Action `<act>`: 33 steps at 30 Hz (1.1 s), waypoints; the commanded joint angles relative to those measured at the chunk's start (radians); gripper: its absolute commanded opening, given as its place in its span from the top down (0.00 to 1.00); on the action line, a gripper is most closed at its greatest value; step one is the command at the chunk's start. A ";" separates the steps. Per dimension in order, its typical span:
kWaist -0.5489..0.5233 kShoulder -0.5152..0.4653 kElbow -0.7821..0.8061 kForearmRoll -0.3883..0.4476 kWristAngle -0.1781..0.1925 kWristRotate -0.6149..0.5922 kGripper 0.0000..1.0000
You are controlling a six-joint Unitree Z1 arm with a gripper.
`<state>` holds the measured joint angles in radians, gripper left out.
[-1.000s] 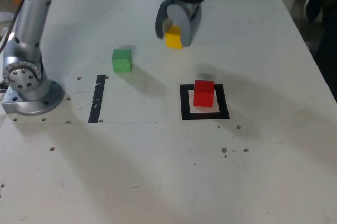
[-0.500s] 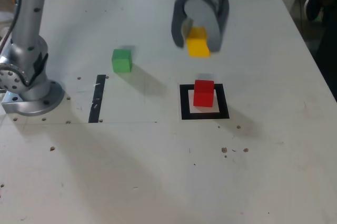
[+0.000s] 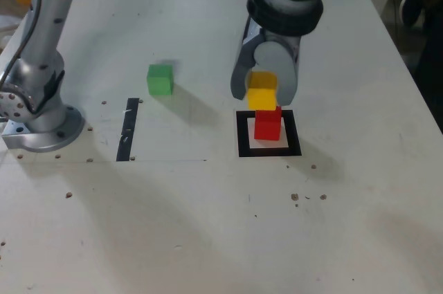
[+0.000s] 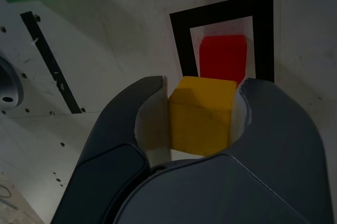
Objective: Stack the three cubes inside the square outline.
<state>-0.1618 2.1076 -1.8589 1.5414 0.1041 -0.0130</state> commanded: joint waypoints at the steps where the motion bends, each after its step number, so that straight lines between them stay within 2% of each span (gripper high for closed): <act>1: -0.010 0.024 -0.013 -0.004 0.000 -0.016 0.81; 15: -0.010 0.068 -0.020 -0.009 0.029 -0.011 0.81; 33: 0.021 0.109 -0.019 -0.018 0.032 0.019 0.80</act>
<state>-0.1439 2.2100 -1.8787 1.5256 0.1335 0.0037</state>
